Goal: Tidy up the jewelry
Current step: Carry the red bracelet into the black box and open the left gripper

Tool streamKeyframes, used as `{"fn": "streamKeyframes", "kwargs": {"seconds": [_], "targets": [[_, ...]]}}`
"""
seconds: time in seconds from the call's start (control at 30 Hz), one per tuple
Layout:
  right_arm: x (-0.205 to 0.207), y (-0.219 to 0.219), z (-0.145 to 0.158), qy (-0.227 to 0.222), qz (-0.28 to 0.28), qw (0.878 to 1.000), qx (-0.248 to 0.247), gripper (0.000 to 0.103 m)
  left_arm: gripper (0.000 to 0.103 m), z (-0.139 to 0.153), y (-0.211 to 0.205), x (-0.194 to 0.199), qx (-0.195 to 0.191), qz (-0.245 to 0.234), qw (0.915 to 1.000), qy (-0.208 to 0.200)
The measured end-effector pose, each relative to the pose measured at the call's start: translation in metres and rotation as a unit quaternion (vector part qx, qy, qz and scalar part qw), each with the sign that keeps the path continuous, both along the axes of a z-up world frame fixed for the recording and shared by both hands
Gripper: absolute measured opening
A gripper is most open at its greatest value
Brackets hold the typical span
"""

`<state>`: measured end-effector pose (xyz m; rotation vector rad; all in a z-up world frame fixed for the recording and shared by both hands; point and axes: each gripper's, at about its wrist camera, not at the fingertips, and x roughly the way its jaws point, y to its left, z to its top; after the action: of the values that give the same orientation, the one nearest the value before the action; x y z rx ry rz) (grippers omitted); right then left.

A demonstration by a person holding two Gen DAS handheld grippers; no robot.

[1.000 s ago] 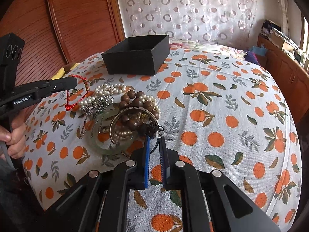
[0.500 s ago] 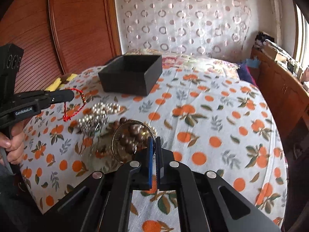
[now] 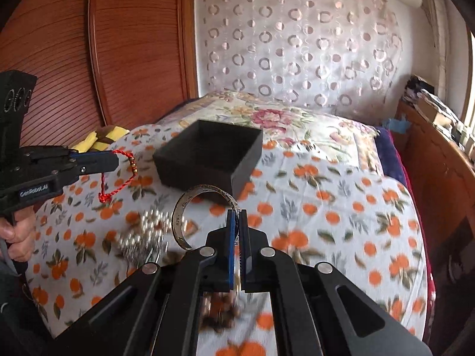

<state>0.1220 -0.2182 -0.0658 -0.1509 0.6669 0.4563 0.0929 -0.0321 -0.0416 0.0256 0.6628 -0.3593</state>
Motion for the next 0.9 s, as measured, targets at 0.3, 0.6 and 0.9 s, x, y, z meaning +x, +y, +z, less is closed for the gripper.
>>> {"fn": "streamKeyframes", "kwargs": {"seconds": [0.3,0.6,0.9], "targets": [[0.066,0.021,0.016,-0.014,0.032,0.999,0.01,0.003,0.002,0.02,0.006,0.042,0.002,0.012,0.9999,-0.009],[0.101,0.052,-0.006,0.014,0.073,0.997,-0.015,0.004,0.002,0.019,0.006,0.085,0.007,0.02,0.9998,0.0],[0.102,0.051,-0.012,0.023,0.076,0.997,-0.024,0.001,0.002,0.007,-0.003,0.111,0.009,0.011,0.9997,0.017]]}}
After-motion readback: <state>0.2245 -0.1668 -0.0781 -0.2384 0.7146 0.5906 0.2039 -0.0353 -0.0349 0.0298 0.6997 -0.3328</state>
